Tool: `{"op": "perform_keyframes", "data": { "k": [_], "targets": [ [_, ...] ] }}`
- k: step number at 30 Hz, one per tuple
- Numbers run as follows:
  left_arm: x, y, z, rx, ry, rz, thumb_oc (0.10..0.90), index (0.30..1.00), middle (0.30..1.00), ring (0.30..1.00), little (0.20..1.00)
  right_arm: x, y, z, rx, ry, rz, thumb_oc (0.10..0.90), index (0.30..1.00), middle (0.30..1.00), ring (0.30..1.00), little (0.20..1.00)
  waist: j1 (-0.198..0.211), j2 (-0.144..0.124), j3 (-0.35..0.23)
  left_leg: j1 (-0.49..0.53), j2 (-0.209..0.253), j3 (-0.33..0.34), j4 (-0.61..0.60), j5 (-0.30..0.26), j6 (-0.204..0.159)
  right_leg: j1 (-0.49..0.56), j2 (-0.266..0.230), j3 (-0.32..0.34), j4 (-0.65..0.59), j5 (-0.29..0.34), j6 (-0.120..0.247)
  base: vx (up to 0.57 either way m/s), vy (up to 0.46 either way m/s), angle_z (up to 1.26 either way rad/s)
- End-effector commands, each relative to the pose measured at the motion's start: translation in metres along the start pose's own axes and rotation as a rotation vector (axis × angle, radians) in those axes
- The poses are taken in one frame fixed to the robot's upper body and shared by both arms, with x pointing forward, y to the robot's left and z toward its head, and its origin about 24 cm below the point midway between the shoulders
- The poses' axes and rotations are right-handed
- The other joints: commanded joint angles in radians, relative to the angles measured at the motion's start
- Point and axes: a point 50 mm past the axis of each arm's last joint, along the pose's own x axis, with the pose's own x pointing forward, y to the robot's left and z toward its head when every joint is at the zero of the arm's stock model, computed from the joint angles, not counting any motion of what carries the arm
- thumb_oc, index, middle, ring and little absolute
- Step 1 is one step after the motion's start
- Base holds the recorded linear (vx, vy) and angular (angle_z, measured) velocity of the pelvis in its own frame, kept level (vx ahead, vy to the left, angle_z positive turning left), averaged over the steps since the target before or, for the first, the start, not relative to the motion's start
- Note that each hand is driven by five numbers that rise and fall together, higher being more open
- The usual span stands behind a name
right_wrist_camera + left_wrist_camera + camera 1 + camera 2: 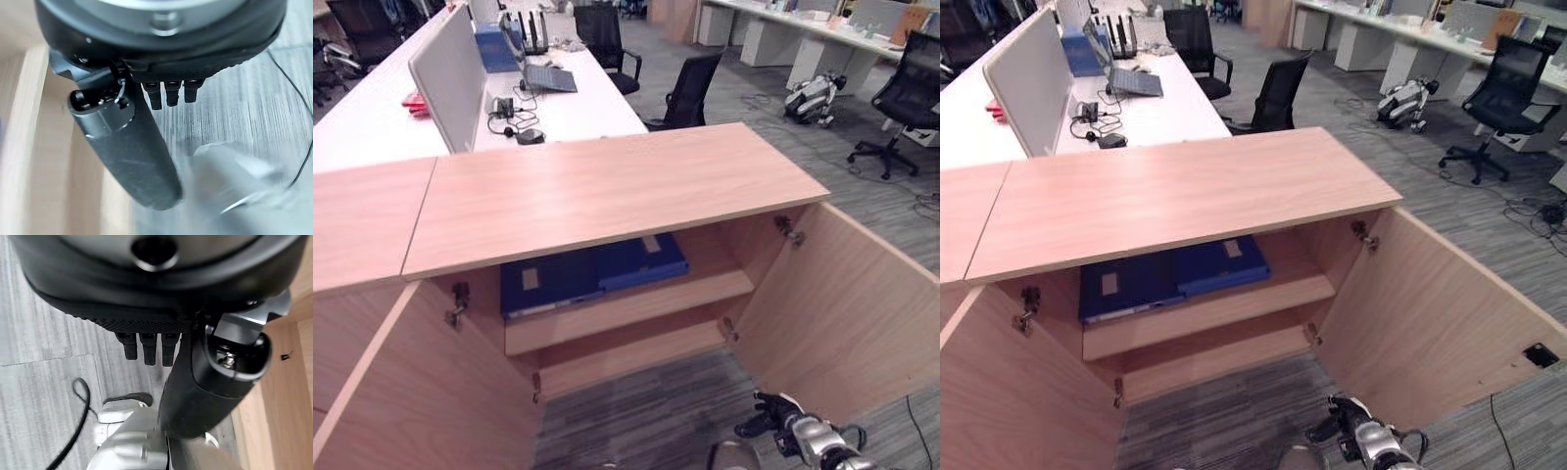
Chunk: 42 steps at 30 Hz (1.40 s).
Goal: Put the empty folder in the office cabinet
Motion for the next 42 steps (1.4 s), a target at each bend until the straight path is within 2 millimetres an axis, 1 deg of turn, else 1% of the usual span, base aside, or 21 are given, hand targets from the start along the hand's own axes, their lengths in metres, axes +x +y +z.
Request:
{"op": "perform_keyframes", "data": {
  "k": [1,2,3,5,8,9,12,17,20,21,23,24,26,29,30,31,33,35,36,37,42],
  "targets": [
    [0.001,-0.006,0.001,0.017,-0.009,0.001,0.8,0.9,0.9,0.9,0.9,-0.004,-0.038,0.034,0.086,-0.155,-0.148,0.8,0.9,0.9,0.9,0.9,0.001,-0.055,-0.042,-0.069,-0.107,-0.092,-0.028,-0.018,-0.033,0.033,0.088,0.039,-0.4,0.112,-0.062,0.12,-0.137,-0.71],
    [0.001,-0.006,0.001,0.018,-0.009,0.001,0.8,0.9,0.9,0.9,0.9,-0.004,-0.038,0.034,0.087,-0.155,-0.148,0.8,0.9,0.9,0.9,0.9,0.002,-0.054,-0.041,-0.068,-0.106,-0.091,-0.028,-0.019,-0.033,0.034,0.088,0.039,-0.401,0.112,-0.062,0.12,-0.163,-0.9],
    [0.0,-0.002,-0.008,0.0,0.023,0.018,0.8,0.9,0.9,0.9,0.9,-0.006,-0.041,0.029,0.105,-0.156,-0.162,0.8,0.9,0.9,0.9,0.9,-0.003,-0.063,-0.056,-0.066,-0.105,-0.066,-0.024,-0.02,-0.037,0.042,0.12,0.045,-0.453,0.108,-0.061,0.03,-0.078,-0.64],
    [-0.001,0.001,-0.013,-0.013,0.041,0.031,0.8,0.9,0.9,0.9,0.9,-0.006,-0.042,0.027,0.117,-0.156,-0.168,0.8,0.9,0.9,0.9,0.9,-0.005,-0.068,-0.063,-0.064,-0.102,-0.048,-0.024,-0.021,-0.04,0.051,0.132,0.049,-0.483,0.113,-0.061,0.04,-0.108,-0.73],
    [-0.002,0.005,-0.018,-0.034,0.059,0.047,0.8,0.9,0.9,0.9,0.9,-0.014,-0.056,0.017,0.177,-0.186,-0.208,0.8,0.9,0.9,0.9,0.9,-0.03,-0.077,-0.085,-0.052,-0.093,-0.022,-0.043,-0.016,-0.051,0.061,0.162,0.074,-0.535,0.109,-0.075,0.09,-0.14,-0.57],
    [-0.001,0.001,-0.014,-0.038,0.045,0.035,0.8,0.9,0.9,0.9,0.9,-0.019,-0.067,0.01,0.199,-0.19,-0.244,0.8,0.9,0.9,0.9,0.9,-0.047,-0.079,-0.093,-0.047,-0.089,-0.012,-0.043,-0.015,-0.056,0.069,0.173,0.076,-0.553,0.103,-0.079,0.08,-0.135,-0.33],
    [0.0,-0.006,-0.003,-0.039,0.01,0.015,0.8,0.9,0.9,0.9,0.9,-0.025,-0.081,-0.002,0.228,-0.176,-0.306,0.8,0.9,0.9,0.9,0.9,-0.069,-0.077,-0.107,-0.037,-0.085,-0.007,-0.066,-0.007,-0.06,0.081,0.192,0.082,-0.58,0.094,-0.089,0.05,-0.103,-0.19],
    [0.002,-0.017,0.007,-0.028,-0.025,-0.017,0.8,0.9,0.9,0.9,0.9,-0.031,-0.097,0.006,0.215,-0.217,-0.363,0.8,0.9,0.9,0.9,0.9,-0.098,-0.072,-0.113,-0.027,-0.077,0.015,-0.079,0.0,-0.064,0.078,0.212,0.09,-0.581,0.08,-0.094,0.04,-0.098,-0.03],
    [0.002,-0.023,0.011,-0.002,-0.028,-0.031,0.8,0.9,0.9,0.9,0.9,-0.038,-0.109,0.027,0.158,-0.293,-0.399,0.8,0.9,0.9,0.9,0.9,-0.119,-0.068,-0.112,-0.014,-0.072,0.029,-0.078,-0.004,-0.067,0.081,0.224,0.102,-0.581,0.073,-0.1,0.05,-0.104,-0.1],
    [0.002,-0.023,0.011,-0.002,-0.028,-0.031,0.8,0.9,0.9,0.9,0.9,-0.038,-0.109,0.027,0.158,-0.293,-0.399,0.8,0.9,0.9,0.9,0.9,-0.118,-0.068,-0.112,-0.014,-0.072,0.03,-0.078,-0.004,-0.067,0.081,0.225,0.102,-0.581,0.073,-0.1,0.05,-0.089,-0.11],
    [0.002,-0.026,0.011,0.028,-0.029,-0.044,0.8,0.9,0.9,0.9,0.9,-0.045,-0.123,0.048,0.13,-0.363,-0.445,0.8,0.9,0.9,0.9,0.9,-0.125,-0.06,-0.109,-0.004,-0.069,0.035,-0.076,-0.007,-0.068,0.085,0.231,0.105,-0.581,0.066,-0.105,0.05,-0.087,-0.18],
    [0.002,-0.026,0.011,0.028,-0.029,-0.044,0.8,0.9,0.9,0.9,0.9,-0.045,-0.123,0.048,0.13,-0.363,-0.445,0.8,0.9,0.9,0.9,0.9,-0.125,-0.059,-0.109,-0.003,-0.069,0.035,-0.076,-0.007,-0.068,0.085,0.231,0.105,-0.581,0.066,-0.105,0.04,-0.076,-0.14],
    [0.002,-0.029,0.012,0.042,-0.031,-0.054,0.8,0.9,0.9,0.9,0.9,-0.049,-0.13,0.065,0.112,-0.413,-0.472,0.8,0.9,0.9,0.9,0.9,-0.127,-0.053,-0.107,0.0,-0.069,0.038,-0.077,-0.008,-0.069,0.087,0.234,0.104,-0.581,0.062,-0.106,0.02,-0.057,-0.03],
    [0.002,-0.033,0.018,0.064,-0.049,-0.066,0.8,0.9,0.9,0.9,0.9,-0.062,-0.141,0.106,0.056,-0.541,-0.502,0.8,0.9,0.9,0.9,0.9,-0.127,-0.043,-0.101,0.002,-0.067,0.037,-0.073,-0.008,-0.071,0.092,0.237,0.102,-0.581,0.058,-0.11,0.02,-0.075,-0.02],
    [0.002,-0.037,0.02,0.073,-0.059,-0.08,0.8,0.9,0.9,0.9,0.9,-0.07,-0.146,0.127,0.024,-0.607,-0.52,0.8,0.9,0.9,0.9,0.9,-0.127,-0.036,-0.097,0.003,-0.067,0.032,-0.071,-0.008,-0.073,0.097,0.237,0.098,-0.581,0.055,-0.113,0.01,-0.051,0.0],
    [0.002,-0.037,0.02,0.073,-0.059,-0.08,0.8,0.9,0.9,0.9,0.9,-0.07,-0.146,0.127,0.024,-0.607,-0.52,0.8,0.9,0.9,0.9,0.9,-0.127,-0.036,-0.097,0.003,-0.067,0.032,-0.071,-0.008,-0.073,0.097,0.237,0.098,-0.581,0.055,-0.113,0.01,-0.049,0.01],
    [0.002,-0.043,0.022,0.081,-0.066,-0.096,0.8,0.9,0.9,0.9,0.9,-0.077,-0.145,0.155,-0.012,-0.685,-0.522,0.8,0.9,0.9,0.9,0.9,-0.123,-0.029,-0.096,0.007,-0.066,0.027,-0.073,-0.005,-0.076,0.104,0.237,0.091,-0.581,0.052,-0.117,0.02,-0.062,0.05],
    [0.002,-0.046,0.021,0.085,-0.068,-0.105,0.8,0.9,0.9,0.9,0.9,-0.082,-0.145,0.171,-0.029,-0.728,-0.521,0.8,0.9,0.9,0.9,0.9,-0.117,-0.024,-0.094,0.008,-0.066,0.023,-0.071,-0.005,-0.077,0.109,0.238,0.084,-0.581,0.049,-0.119,0.02,-0.052,0.05],
    [0.002,-0.046,0.021,0.085,-0.068,-0.105,0.8,0.9,0.9,0.9,0.9,-0.082,-0.145,0.172,-0.029,-0.729,-0.521,0.8,0.9,0.9,0.9,0.9,-0.118,-0.024,-0.094,0.008,-0.066,0.023,-0.071,-0.005,-0.077,0.11,0.238,0.084,-0.581,0.049,-0.119,0.02,-0.045,0.05],
    [0.002,-0.048,0.022,0.097,-0.071,-0.111,0.8,0.9,0.9,0.9,0.9,-0.085,-0.144,0.186,-0.049,-0.754,-0.522,0.8,0.9,0.9,0.9,0.9,-0.109,-0.02,-0.091,0.007,-0.066,0.016,-0.066,-0.005,-0.079,0.114,0.237,0.078,-0.581,0.047,-0.121,0.01,-0.04,0.08],
    [0.001,-0.052,0.022,0.119,-0.076,-0.123,0.8,0.9,0.9,0.9,0.9,-0.086,-0.145,0.206,-0.106,-0.752,-0.529,0.8,0.9,0.9,0.9,0.9,-0.091,-0.009,-0.09,0.006,-0.067,0.006,-0.064,-0.005,-0.081,0.119,0.235,0.068,-0.581,0.043,-0.122,0.02,-0.036,0.15]
  ]
}}
